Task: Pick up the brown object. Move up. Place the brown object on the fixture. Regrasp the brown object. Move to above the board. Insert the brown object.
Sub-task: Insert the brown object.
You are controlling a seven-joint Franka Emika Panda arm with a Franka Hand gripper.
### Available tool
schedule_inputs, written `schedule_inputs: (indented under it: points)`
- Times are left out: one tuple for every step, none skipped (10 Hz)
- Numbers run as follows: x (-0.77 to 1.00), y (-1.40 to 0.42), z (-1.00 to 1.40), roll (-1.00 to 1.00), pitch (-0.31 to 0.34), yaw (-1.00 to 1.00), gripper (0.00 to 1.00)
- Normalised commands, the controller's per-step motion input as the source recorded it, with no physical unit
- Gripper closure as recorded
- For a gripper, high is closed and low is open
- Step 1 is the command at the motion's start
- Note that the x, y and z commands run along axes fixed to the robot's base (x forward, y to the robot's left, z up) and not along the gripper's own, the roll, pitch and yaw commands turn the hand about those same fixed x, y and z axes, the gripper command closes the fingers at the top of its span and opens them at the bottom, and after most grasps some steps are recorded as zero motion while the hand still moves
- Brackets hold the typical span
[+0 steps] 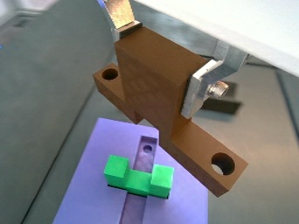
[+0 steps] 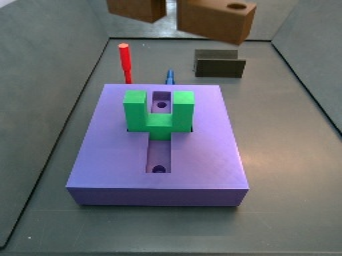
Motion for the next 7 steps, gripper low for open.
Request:
schedule_inputs:
  points:
    - [-0.01,-0.07,-0.2,-0.15,-0.156,-0.96,1.0]
    - [-0.01,-0.07,-0.2,-0.15,-0.156,-0.96,1.0]
    - [0.0,-0.07,-0.2,-0.15,-0.15,-0.95,1.0]
    - [0.0,-0.06,-0.19,-0.15,-0.137,-0.96,1.0]
    - [0.0,-0.06,-0.18,-0.14,-0.123,-0.96,1.0]
    - [0.0,-0.06,-0.19,-0.14,-0.123,-0.96,1.0]
    - [0.0,-0.06,-0.19,-0.14,-0.119,-0.97,1.0]
